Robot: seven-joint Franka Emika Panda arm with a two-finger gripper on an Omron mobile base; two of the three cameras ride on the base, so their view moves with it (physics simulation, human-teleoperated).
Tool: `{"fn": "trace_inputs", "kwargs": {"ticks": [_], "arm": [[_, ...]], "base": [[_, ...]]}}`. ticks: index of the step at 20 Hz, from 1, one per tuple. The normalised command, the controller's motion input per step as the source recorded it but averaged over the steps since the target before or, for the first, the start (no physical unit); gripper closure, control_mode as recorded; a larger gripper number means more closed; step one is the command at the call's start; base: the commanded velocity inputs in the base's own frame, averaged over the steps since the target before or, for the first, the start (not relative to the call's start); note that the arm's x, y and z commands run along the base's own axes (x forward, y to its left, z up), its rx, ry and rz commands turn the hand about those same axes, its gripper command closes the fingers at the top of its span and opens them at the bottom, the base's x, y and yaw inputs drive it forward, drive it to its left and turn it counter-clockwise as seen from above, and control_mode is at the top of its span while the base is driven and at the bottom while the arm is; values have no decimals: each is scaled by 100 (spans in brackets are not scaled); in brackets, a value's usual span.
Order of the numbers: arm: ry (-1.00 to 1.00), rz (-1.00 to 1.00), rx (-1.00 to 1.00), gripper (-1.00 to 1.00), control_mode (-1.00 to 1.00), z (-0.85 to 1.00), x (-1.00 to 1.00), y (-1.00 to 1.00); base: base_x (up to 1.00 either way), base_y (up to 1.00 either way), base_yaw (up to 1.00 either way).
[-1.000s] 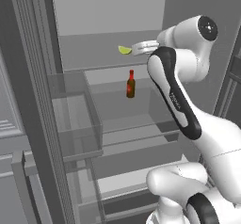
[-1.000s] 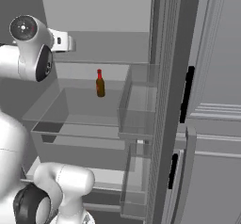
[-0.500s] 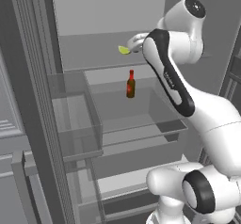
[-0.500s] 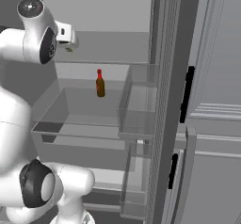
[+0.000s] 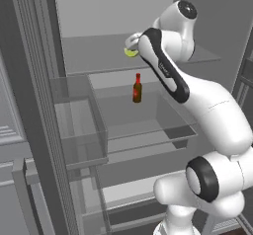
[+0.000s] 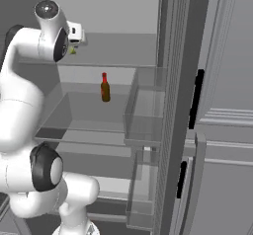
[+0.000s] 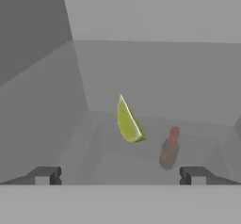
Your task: Grab a lemon wedge from the fridge and one ice cube from the ice bowl, and put them in the glass of lemonade.
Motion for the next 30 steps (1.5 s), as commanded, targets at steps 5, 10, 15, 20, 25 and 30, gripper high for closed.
{"fn": "trace_inputs", "kwargs": {"ticks": [5, 10, 15, 20, 25, 30], "arm": [[12, 23, -11, -100, -100, -2, 62, 30], [1, 17, -3, -100, -100, 0, 24, 5], [0, 6, -5, -100, -100, -18, 40, -12], [0, 0, -10, -100, -100, -24, 40, 0], [-4, 0, -4, -100, -100, -16, -2, 0], [-5, 0, 0, -100, -100, -3, -40, 0]], "base": [[0, 0, 0], [0, 0, 0], [0, 0, 0], [0, 0, 0], [0, 0, 0], [0, 0, 0]]}}
